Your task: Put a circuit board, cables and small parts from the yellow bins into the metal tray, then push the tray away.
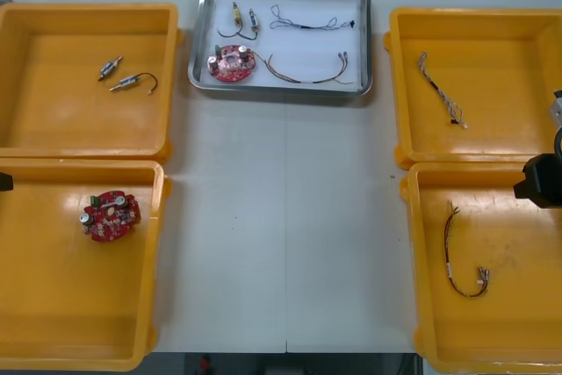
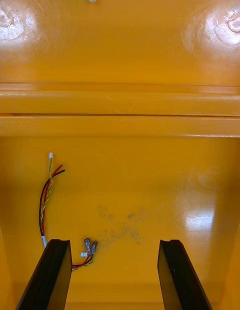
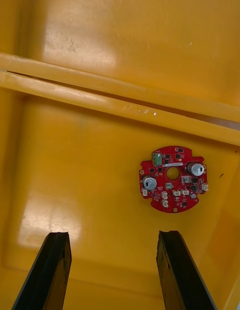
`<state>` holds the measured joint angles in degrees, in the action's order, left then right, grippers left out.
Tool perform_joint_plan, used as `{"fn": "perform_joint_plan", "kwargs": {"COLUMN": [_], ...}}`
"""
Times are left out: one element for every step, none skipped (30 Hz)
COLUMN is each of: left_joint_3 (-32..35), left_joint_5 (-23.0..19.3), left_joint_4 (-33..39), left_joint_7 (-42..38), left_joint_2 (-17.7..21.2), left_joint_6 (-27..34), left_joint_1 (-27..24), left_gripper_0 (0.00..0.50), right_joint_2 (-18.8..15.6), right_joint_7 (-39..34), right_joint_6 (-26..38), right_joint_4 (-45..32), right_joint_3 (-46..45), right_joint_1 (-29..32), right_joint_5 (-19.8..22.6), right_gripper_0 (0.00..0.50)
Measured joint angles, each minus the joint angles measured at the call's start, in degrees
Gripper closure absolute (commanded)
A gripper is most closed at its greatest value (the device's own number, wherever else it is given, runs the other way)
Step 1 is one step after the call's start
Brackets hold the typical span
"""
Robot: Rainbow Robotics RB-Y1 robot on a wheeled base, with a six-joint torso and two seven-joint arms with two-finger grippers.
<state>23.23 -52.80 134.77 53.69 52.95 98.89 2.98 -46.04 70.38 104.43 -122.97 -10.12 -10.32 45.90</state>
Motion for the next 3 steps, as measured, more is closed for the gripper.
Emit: {"fn": "perform_joint_plan", "kwargs": {"left_joint_3": [0.0,0.0,0.0], "left_joint_5": [0.0,0.0,0.0], "left_joint_4": [0.0,0.0,0.0], "left_joint_7": [0.0,0.0,0.0], "left_joint_2": [0.0,0.0,0.0], "left_joint_6": [0.0,0.0,0.0], "left_joint_1": [0.0,0.0,0.0], "left_gripper_0": [0.0,0.0,0.0], "right_joint_2": [0.0,0.0,0.0], "right_joint_7": [0.0,0.0,0.0], "right_joint_6": [0.0,0.0,0.0], "right_joint_4": [0.0,0.0,0.0], "right_joint_3": [0.0,0.0,0.0], "right_joint_1": [0.0,0.0,0.0], "right_joint_5": [0.0,0.0,0.0], "right_gripper_0": [0.0,0.0,0.0]}}
